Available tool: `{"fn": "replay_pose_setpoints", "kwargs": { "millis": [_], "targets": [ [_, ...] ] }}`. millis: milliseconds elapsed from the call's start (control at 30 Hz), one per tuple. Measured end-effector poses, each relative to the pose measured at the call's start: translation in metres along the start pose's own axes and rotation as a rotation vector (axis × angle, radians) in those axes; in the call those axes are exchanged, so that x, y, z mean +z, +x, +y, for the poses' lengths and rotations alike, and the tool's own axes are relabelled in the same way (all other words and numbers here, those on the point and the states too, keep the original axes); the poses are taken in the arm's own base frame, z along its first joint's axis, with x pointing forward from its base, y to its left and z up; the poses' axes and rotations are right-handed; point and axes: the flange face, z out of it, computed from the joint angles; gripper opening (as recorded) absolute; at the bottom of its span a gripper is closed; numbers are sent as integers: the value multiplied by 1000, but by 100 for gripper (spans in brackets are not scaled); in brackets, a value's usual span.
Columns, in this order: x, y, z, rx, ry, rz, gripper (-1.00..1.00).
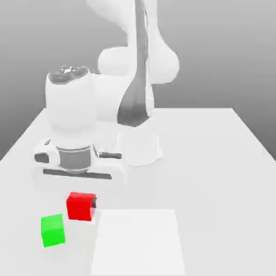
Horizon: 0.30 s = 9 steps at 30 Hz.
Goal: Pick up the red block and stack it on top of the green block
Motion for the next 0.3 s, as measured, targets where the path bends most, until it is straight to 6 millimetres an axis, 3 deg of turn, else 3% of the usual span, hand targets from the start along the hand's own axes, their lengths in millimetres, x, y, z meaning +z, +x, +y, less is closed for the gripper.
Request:
{"fn": "replay_pose_setpoints", "kwargs": {
  "millis": [33, 167, 200, 300],
  "targets": [
    [3, 10, 11, 36, 0, 0, -100],
    [43, 10, 6, 28, 1, -1, -100],
    [55, 9, 7, 28, 1, -1, 100],
    [55, 9, 7, 28, 1, -1, 100]
  ]
}}
